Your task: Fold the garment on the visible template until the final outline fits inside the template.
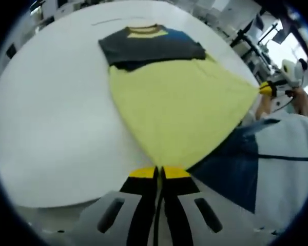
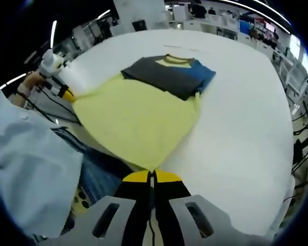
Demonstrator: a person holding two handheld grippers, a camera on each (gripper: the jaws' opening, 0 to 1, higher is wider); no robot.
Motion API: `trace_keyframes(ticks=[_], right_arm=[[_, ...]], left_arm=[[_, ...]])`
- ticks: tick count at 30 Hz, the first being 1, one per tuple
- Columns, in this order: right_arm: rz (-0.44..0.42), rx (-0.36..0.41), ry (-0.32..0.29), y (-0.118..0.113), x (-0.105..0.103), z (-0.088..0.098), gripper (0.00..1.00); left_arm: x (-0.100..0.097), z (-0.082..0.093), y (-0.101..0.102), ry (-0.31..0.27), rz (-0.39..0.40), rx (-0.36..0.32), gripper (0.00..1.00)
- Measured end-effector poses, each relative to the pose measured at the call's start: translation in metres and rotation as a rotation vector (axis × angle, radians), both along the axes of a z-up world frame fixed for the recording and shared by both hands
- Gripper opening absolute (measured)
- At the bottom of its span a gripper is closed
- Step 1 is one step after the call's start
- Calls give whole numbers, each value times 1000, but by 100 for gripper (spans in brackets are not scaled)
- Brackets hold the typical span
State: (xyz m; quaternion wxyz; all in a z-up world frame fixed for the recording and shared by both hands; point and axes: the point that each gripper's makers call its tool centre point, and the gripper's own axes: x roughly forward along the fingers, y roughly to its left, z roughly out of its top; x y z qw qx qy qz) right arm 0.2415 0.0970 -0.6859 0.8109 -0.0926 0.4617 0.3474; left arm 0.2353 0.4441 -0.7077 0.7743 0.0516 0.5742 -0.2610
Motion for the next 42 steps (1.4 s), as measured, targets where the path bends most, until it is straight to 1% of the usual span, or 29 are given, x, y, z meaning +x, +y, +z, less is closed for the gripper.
trace_keyframes(ticks=[7,9,14,16,22,31,32,33,35,37,39,42], right_arm=[[23,-16,-8,-1,2,11,2],[43,-17,-7,0,-1,16,2],[58,-36,-39,-2,3,27,2],[62,-39,-42,-3,3,31,2],[87,-52,-80,-1,4,49,2],[118,-59,-105,2,-1,66,2],[119,-59,-110,2,-1,68,2],[121,-57,-113,2,-1,70,2],[120,-53,-114,1,0,70,2],[120,-62,-117,0,1,71,2],[124,-63,-124,-1,1,75,2],[128,-65,-138,-2,2,81,2]], left_arm=[[3,12,1,-16,-26,8,0],[2,16,1,-19,-34,18,0],[4,22,3,-30,-45,31,0],[4,25,3,-31,-48,34,0],[2,38,1,-51,-67,52,0],[5,59,3,-109,-74,68,0],[6,62,4,-124,-73,81,0],[11,64,7,-151,-64,93,0],[8,66,7,-141,-62,91,0],[7,68,6,-142,-69,87,0],[7,72,4,-148,-77,89,0],[10,81,5,-179,-79,101,0]])
